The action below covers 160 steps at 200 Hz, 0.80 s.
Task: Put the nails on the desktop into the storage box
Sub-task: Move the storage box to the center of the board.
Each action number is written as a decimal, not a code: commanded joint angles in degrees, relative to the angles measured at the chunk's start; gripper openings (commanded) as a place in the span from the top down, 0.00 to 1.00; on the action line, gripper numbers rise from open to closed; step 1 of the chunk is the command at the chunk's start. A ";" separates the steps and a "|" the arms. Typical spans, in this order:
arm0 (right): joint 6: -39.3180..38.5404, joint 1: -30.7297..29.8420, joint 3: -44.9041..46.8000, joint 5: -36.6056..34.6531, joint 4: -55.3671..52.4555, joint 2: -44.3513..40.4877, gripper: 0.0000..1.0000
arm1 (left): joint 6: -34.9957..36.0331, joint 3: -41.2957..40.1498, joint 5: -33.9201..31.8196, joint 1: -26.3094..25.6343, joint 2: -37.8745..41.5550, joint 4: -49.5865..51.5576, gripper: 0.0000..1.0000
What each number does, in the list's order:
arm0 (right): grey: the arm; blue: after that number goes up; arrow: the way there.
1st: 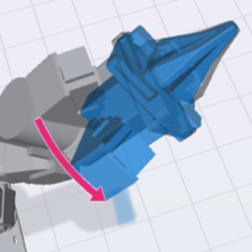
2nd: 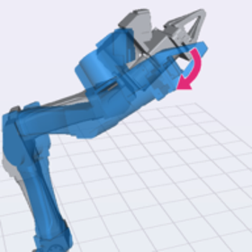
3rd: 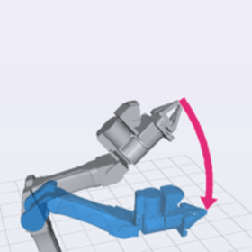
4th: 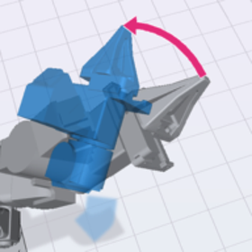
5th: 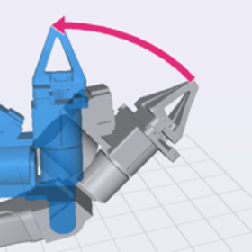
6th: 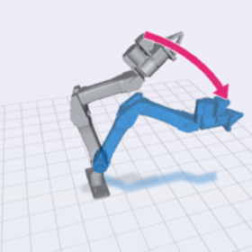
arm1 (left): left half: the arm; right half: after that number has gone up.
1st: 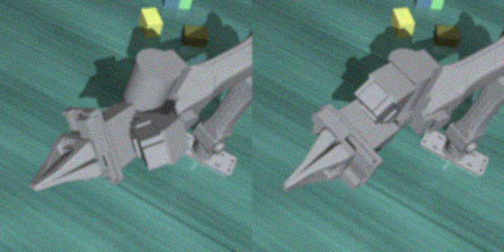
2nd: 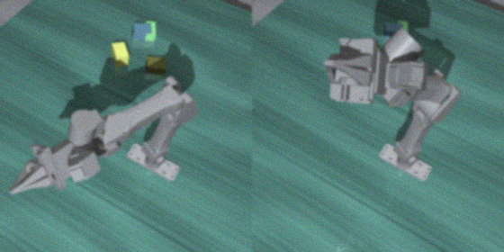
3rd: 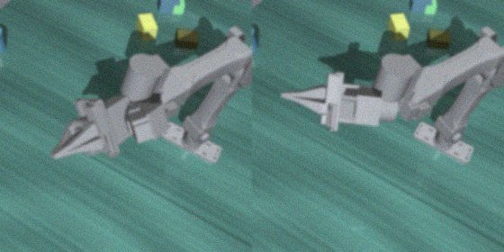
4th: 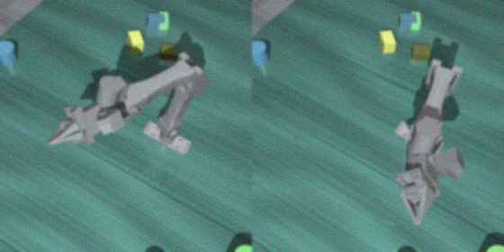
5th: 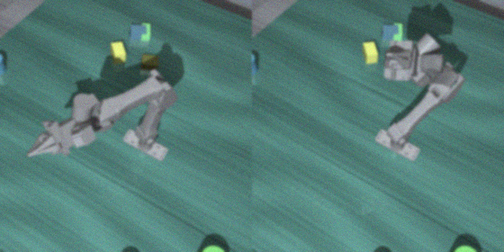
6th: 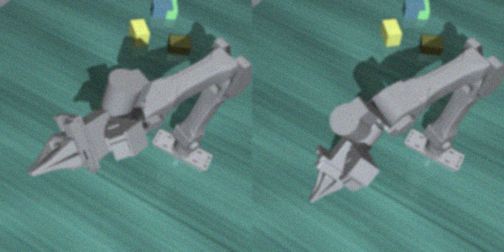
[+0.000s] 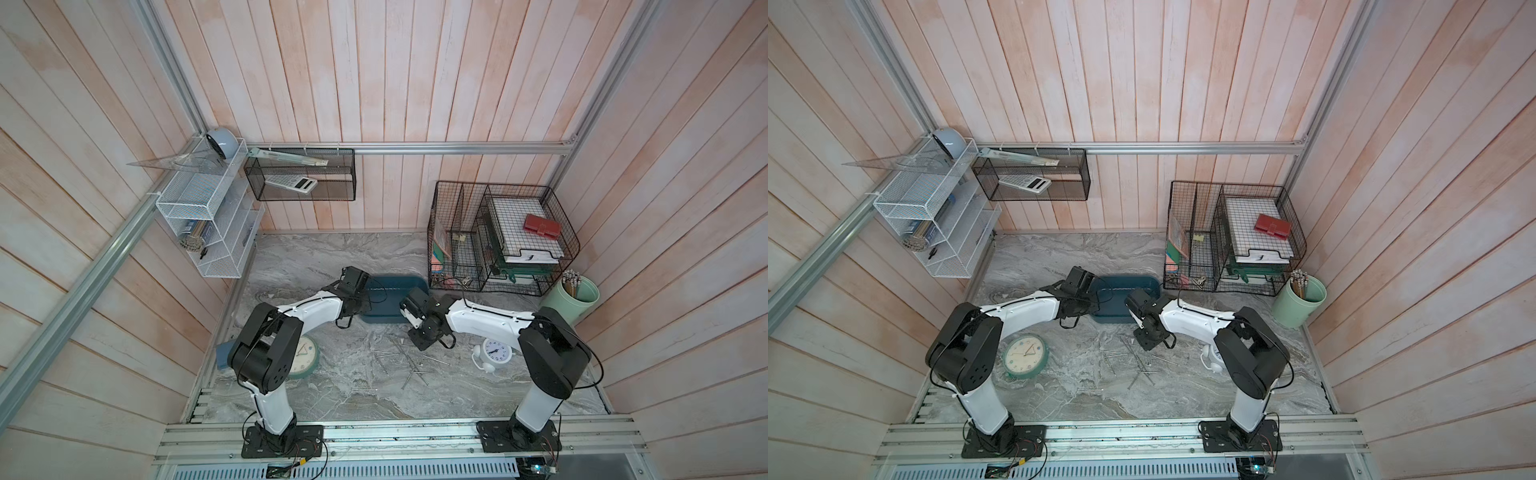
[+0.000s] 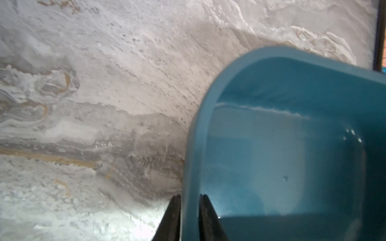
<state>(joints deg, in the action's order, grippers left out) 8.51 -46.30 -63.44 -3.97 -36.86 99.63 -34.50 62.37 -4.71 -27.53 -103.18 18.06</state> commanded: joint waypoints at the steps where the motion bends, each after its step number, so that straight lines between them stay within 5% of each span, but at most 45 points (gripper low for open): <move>1: -0.33 0.40 0.94 0.19 -1.28 -1.62 0.66 | 2.03 2.93 0.10 0.70 -1.84 1.86 0.82; 85: -0.43 0.45 1.55 1.09 -0.91 -1.02 0.66 | 4.58 9.99 1.02 4.13 -8.73 3.05 1.00; 160: -1.65 1.37 -0.20 1.55 -0.09 3.86 0.67 | 9.17 14.23 1.63 6.65 -12.02 5.73 1.00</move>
<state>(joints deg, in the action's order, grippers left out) 7.64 -45.69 -62.61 -2.90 -36.86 100.92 -27.57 75.68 -3.14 -21.91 -112.97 21.71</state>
